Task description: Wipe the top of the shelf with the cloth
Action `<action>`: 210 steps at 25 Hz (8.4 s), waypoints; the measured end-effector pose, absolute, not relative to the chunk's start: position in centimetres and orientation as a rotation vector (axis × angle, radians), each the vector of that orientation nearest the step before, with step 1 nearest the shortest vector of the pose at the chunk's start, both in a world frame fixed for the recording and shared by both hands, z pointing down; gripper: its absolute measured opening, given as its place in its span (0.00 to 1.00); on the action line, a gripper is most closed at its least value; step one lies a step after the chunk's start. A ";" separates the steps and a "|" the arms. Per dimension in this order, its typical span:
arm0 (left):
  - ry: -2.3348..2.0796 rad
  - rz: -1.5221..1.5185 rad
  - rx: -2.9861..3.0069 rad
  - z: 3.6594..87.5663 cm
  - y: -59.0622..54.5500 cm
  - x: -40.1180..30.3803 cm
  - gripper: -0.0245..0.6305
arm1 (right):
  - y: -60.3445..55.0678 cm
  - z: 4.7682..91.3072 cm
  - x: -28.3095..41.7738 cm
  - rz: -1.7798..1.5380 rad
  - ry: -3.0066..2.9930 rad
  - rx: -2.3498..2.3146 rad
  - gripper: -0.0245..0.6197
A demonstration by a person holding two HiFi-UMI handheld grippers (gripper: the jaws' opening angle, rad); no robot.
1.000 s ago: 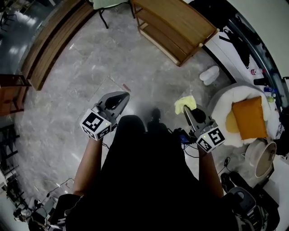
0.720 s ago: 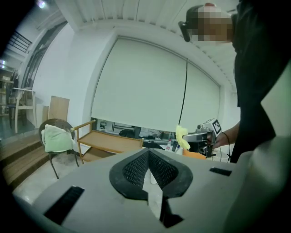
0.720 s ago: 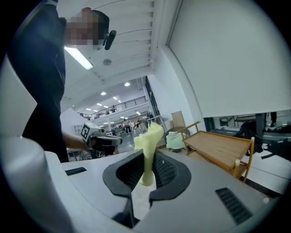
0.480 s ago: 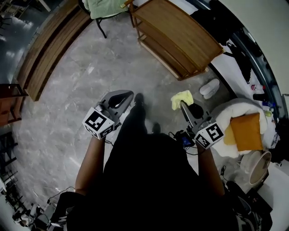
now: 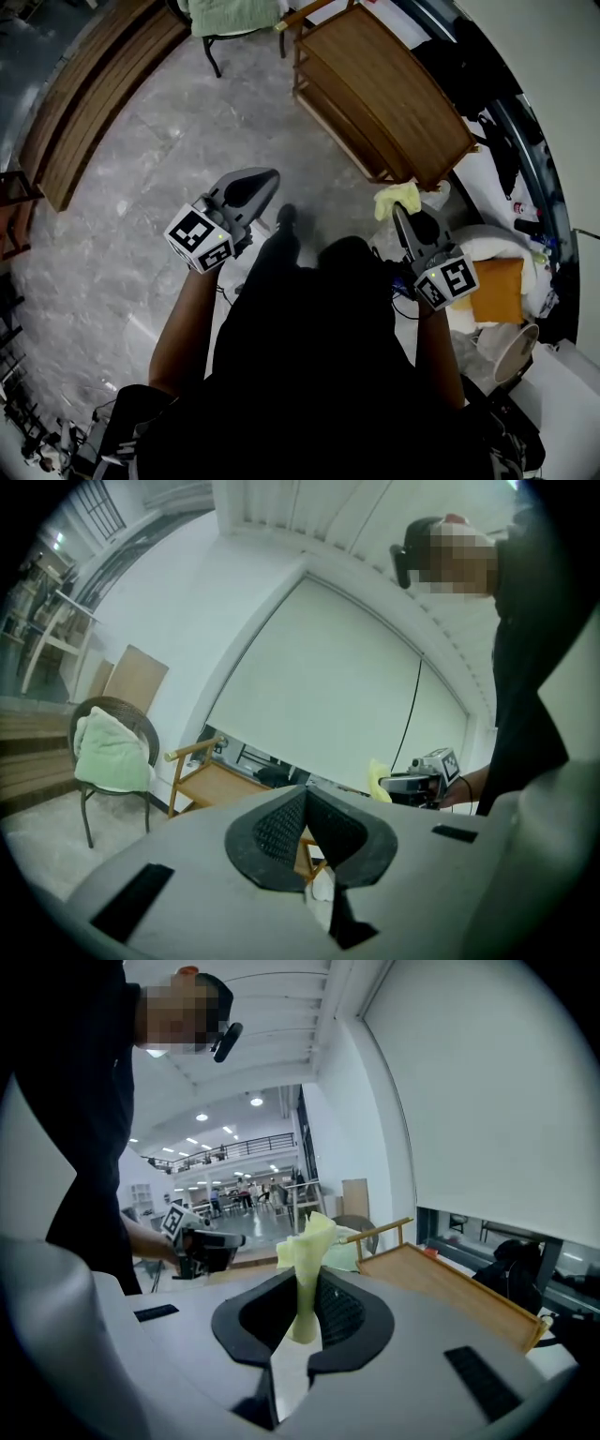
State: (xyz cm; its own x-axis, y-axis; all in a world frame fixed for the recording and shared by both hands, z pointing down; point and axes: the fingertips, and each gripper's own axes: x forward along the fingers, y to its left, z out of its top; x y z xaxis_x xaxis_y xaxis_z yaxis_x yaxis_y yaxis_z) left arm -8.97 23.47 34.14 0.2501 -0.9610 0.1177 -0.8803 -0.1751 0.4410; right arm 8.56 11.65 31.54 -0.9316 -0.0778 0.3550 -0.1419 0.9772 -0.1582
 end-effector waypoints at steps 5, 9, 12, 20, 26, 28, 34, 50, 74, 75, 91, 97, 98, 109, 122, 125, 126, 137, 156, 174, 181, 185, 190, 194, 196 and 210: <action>-1.638 -0.200 2.150 34.8 19.8 -10.8 0.05 | 7.3 31.3 6.0 0.286 -2.794 0.204 0.11; -1.617 -0.169 2.162 35.2 15.2 -12.0 0.05 | 2.3 31.8 5.1 0.281 -2.815 0.253 0.11; -1.602 -0.105 2.182 35.5 11.1 -12.8 0.05 | -1.6 32.9 4.7 0.316 -2.843 0.278 0.11; -1.564 0.038 2.162 35.6 -0.6 -13.7 0.05 | -13.1 33.5 2.0 0.402 -2.896 0.296 0.11; -1.568 0.142 2.138 35.1 -8.7 -15.1 0.05 | -20.3 34.5 -1.8 0.465 -2.903 0.318 0.11; -1.573 0.188 2.120 35.3 -10.8 -15.8 0.05 | -21.9 35.2 -3.4 0.494 -2.889 0.328 0.11; -1.519 0.282 2.102 37.0 -16.7 -18.9 0.06 | -25.3 38.1 -9.8 0.663 -2.803 0.422 0.11; -1.243 0.412 1.957 48.3 -27.6 -27.4 0.05 | -33.7 52.6 -24.0 1.033 -2.459 0.866 0.11; -1.160 0.507 1.896 51.4 -26.3 -28.7 0.05 | -35.0 63.4 -29.3 1.021 -2.198 0.883 0.11; -1.160 0.510 1.892 51.6 -26.4 -28.6 0.05 | -35.2 63.4 -29.0 1.007 -2.204 0.886 0.11; -1.061 0.521 1.921 52.2 -28.9 -18.5 0.05 | -35.3 63.5 -15.7 1.018 -2.089 0.956 0.11; -1.024 0.543 1.944 52.4 -29.1 -13.6 0.05 | -35.0 63.2 -10.0 1.039 -2.069 0.998 0.11; -1.018 0.545 1.946 52.4 -29.1 -12.8 0.05 | -34.9 63.1 -9.0 1.041 -2.063 1.008 0.11; -0.946 0.570 1.989 52.0 -28.1 -3.9 0.05 | -34.1 62.7 3.9 1.063 -2.002 1.144 0.11; -0.946 0.586 2.007 50.8 -26.5 0.8 0.05 | -33.2 61.8 22.0 1.041 -1.833 1.276 0.11; -0.945 0.592 2.020 50.2 -26.0 0.7 0.05 | -33.0 61.8 23.9 1.054 -1.800 1.295 0.11; -0.945 0.594 2.024 50.0 -26.0 0.4 0.05 | -33.0 61.8 24.2 1.051 -1.789 1.297 0.11; -1.000 0.559 2.045 47.9 -27.0 -7.0 0.05 | -31.9 60.3 22.5 1.076 -1.695 1.421 0.11; -1.154 0.442 1.897 46.9 -23.4 -27.2 0.05 | -32.5 60.2 -25.2 1.065 -2.239 0.758 0.11; -1.168 0.438 1.871 48.1 -22.6 -28.9 0.05 | -32.1 63.9 -29.0 0.883 -2.152 0.690 0.11; -1.093 0.473 1.914 48.9 -23.9 -23.5 0.05 | -32.1 63.8 -19.7 0.833 -2.113 0.748 0.11; -1.037 0.487 1.919 49.9 -24.1 -19.1 0.05 | -31.8 63.8 -14.0 0.847 -2.083 0.793 0.11; -0.989 0.499 1.938 50.1 -23.9 -13.8 0.05 | -31.0 63.8 -7.2 0.883 -2.051 0.852 0.11; -0.961 0.506 1.961 49.8 -23.7 -10.0 0.05 | -30.5 63.7 -1.8 0.926 -2.015 0.909 0.11; -0.957 0.504 1.960 49.8 -23.9 -8.6 0.05 | -30.4 63.8 0.9 0.943 -1.993 0.940 0.11; -0.956 0.499 1.995 49.6 -22.6 -2.4 0.05 | -29.2 63.5 15.9 0.985 -1.879 1.121 0.11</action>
State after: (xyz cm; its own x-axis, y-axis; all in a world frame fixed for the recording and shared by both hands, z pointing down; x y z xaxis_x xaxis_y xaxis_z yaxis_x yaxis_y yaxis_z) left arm -2.38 -22.62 49.58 0.6287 -0.4400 0.6412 -0.7776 -0.3499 0.5224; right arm 15.92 -29.22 63.47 -0.3581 -0.3582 0.8622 -0.9129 0.3279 -0.2430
